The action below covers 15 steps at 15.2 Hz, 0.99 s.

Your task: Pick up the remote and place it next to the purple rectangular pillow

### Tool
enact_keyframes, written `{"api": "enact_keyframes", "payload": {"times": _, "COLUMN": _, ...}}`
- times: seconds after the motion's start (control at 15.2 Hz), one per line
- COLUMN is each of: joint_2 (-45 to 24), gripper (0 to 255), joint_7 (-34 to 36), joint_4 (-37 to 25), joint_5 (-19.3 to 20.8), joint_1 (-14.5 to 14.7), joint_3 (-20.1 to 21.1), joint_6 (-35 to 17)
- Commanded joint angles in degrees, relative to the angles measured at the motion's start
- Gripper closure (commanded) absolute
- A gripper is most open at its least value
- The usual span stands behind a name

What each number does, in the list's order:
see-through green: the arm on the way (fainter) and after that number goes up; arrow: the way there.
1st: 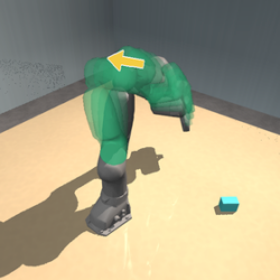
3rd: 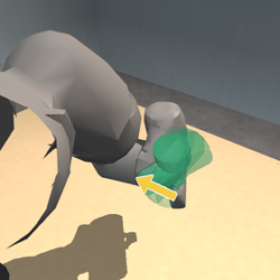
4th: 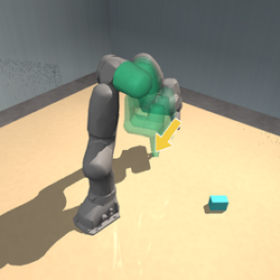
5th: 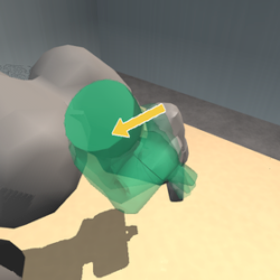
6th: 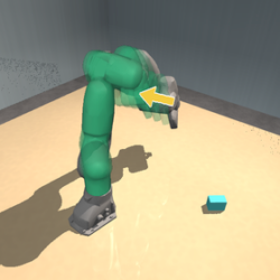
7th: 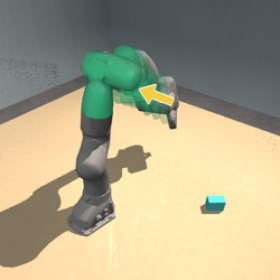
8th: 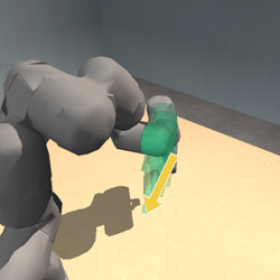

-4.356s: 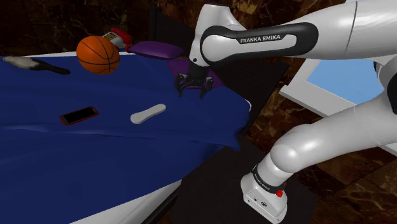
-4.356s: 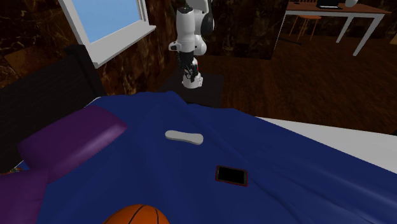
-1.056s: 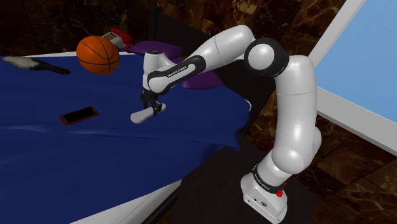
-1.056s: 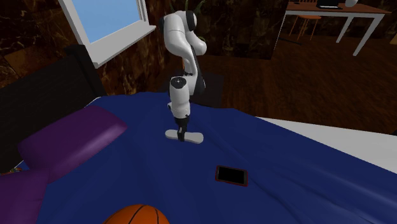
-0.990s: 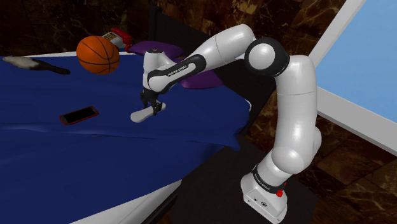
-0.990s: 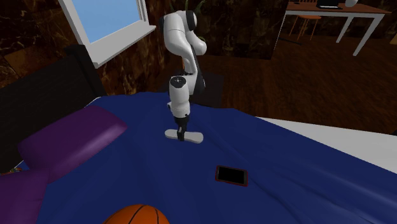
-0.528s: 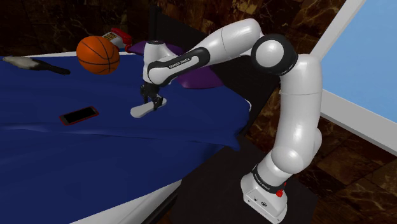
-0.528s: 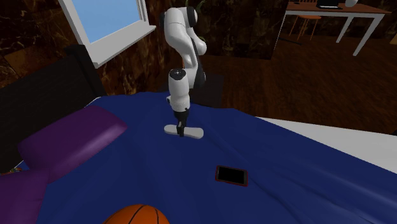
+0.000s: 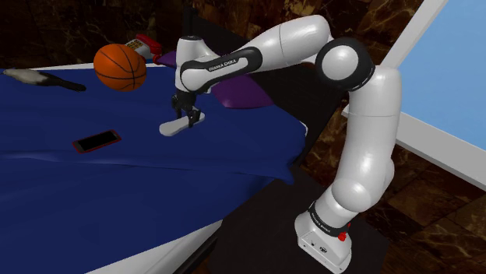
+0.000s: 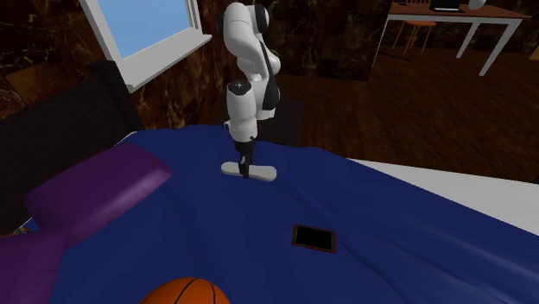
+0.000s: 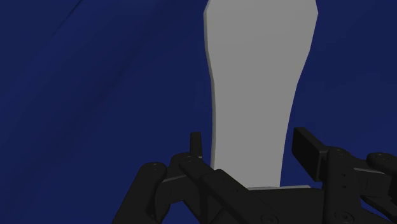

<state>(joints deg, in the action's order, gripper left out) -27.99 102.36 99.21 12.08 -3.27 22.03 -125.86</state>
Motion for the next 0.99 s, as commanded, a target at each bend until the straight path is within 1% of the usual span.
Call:
{"api": "enact_keyframes", "payload": {"times": 0.0, "joint_2": 0.7, "gripper": 255, "joint_7": -0.2, "joint_4": -0.5, "joint_5": -0.3, "joint_1": -0.1, "joint_3": 0.2, "joint_6": 1.2}}
{"api": "enact_keyframes", "payload": {"times": 0.92, "joint_2": 5.1, "gripper": 255, "joint_7": -1.6, "joint_4": -5.3, "joint_5": -2.6, "joint_1": -0.7, "joint_3": 1.4, "joint_6": 10.0}}
